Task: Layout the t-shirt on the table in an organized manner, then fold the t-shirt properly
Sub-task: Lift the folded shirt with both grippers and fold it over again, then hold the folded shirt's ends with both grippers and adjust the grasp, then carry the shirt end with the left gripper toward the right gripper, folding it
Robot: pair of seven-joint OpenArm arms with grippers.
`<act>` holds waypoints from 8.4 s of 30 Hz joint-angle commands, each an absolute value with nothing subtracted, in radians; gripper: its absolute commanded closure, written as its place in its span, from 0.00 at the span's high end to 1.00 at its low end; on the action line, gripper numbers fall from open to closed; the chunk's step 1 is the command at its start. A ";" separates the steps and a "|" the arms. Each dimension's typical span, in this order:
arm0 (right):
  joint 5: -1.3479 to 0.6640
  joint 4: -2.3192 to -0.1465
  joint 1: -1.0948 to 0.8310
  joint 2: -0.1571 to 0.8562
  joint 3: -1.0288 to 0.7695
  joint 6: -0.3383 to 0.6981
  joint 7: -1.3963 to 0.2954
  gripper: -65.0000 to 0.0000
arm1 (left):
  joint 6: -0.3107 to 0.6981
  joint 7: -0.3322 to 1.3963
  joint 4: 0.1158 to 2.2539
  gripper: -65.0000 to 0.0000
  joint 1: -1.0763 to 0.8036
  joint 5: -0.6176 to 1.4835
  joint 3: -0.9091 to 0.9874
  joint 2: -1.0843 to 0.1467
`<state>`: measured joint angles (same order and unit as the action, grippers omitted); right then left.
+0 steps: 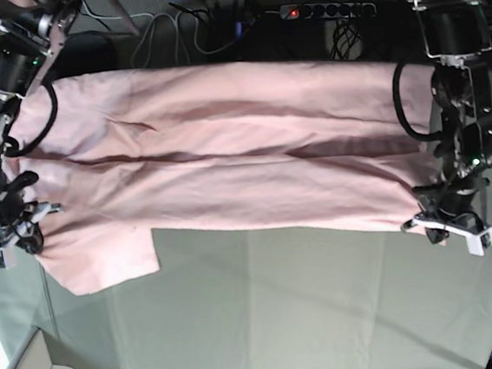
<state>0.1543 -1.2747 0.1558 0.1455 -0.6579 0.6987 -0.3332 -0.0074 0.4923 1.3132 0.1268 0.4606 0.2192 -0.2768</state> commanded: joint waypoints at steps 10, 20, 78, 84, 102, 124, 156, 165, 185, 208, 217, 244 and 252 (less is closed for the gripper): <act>0.139 -1.307 0.329 0.134 -0.745 0.698 -0.406 0.00 | -0.012 0.469 1.386 0.00 0.173 0.463 0.291 -0.288; 0.137 -1.308 0.274 0.134 -0.746 0.698 -0.449 0.00 | -0.012 0.469 1.403 0.00 0.150 0.463 0.292 -0.286; 0.015 -1.753 -0.461 -0.041 -0.737 0.698 -0.440 0.00 | -0.002 0.463 1.448 0.00 -0.260 0.463 0.432 -0.186; 0.015 -1.748 -0.492 -0.044 -0.737 0.698 -0.375 0.00 | -0.002 0.464 1.448 0.00 -0.260 0.463 0.427 -0.186; 0.016 -1.664 -0.501 -0.041 -0.745 0.698 -0.360 0.00 | -0.002 0.469 1.448 0.14 -0.254 0.463 0.433 -0.186; 0.019 -1.693 -0.541 -0.035 -0.739 0.698 -0.369 0.31 | -0.004 0.636 1.460 0.54 -0.248 0.463 0.433 -0.189; 0.145 -1.457 -0.124 -0.021 -0.885 0.698 -0.372 0.58 | -0.004 0.638 1.452 0.58 -0.225 0.461 0.573 -0.143; 0.145 -1.440 -0.128 -0.010 -0.843 0.698 -0.372 0.33 | -0.004 0.642 1.449 0.58 -0.203 0.461 0.568 -0.143; 0.145 -1.463 -0.213 -0.004 -0.851 0.698 -0.372 0.00 | -0.004 0.647 1.443 0.59 -0.143 0.456 0.567 -0.143; 0.143 -1.604 -0.197 -0.038 -0.943 0.698 -0.372 0.45 | -0.001 0.638 1.405 0.82 -0.148 0.464 0.519 -0.140; 0.143 -1.678 -0.206 -0.107 -0.877 0.698 -0.372 0.45 | -0.001 0.636 1.405 0.82 -0.143 0.461 0.461 -0.137; 0.145 -1.575 -0.237 -0.133 -0.748 0.698 -0.369 0.45 | -0.001 0.647 1.420 0.00 -0.150 0.463 0.461 -0.136; 0.147 -1.475 -0.209 -0.081 -0.745 0.698 -0.367 0.45 | -0.001 0.648 1.652 0.00 -0.214 0.464 0.461 -0.117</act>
<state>0.1570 -1.4605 -0.2115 -0.0914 -0.7410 0.6991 -0.3862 0.0021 0.6708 1.6302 -0.2176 0.4660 0.4587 -0.1143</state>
